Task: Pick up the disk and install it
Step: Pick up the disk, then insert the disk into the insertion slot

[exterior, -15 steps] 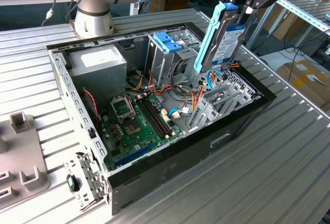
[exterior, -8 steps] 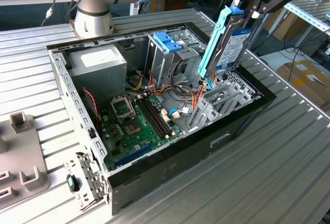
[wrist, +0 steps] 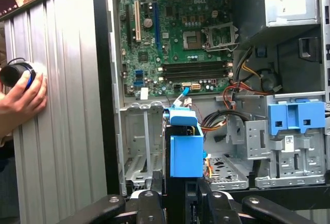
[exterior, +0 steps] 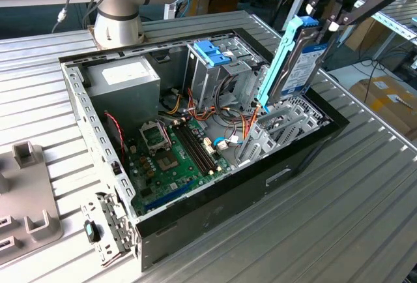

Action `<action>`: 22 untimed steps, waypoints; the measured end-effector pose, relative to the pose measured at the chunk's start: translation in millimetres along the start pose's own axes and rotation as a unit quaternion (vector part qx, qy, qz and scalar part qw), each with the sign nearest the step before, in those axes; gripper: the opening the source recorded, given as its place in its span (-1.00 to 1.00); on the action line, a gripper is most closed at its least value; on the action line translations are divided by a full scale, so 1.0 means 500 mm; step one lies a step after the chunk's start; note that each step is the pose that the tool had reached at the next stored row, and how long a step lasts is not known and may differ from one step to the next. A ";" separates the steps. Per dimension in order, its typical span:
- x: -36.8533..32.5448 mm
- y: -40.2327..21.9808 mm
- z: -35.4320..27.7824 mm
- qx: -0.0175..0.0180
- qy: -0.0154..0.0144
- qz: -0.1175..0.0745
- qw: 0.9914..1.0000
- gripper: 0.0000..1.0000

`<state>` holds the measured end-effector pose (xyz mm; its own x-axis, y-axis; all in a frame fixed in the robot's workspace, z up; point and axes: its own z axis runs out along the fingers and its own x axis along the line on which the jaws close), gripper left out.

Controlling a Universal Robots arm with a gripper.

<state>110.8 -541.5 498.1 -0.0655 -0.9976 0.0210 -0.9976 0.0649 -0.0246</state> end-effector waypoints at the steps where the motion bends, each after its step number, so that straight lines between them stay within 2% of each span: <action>1: 0.005 0.000 0.000 0.000 0.000 0.000 1.000 -0.30; 8: 0.034 -0.002 0.001 0.000 0.000 0.000 1.000 -0.30; 22: 0.042 -0.003 0.001 0.000 0.000 0.000 1.000 -0.30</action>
<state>110.8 -562.6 498.1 -0.0655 -0.9976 0.0212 -0.9976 0.0650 -0.0246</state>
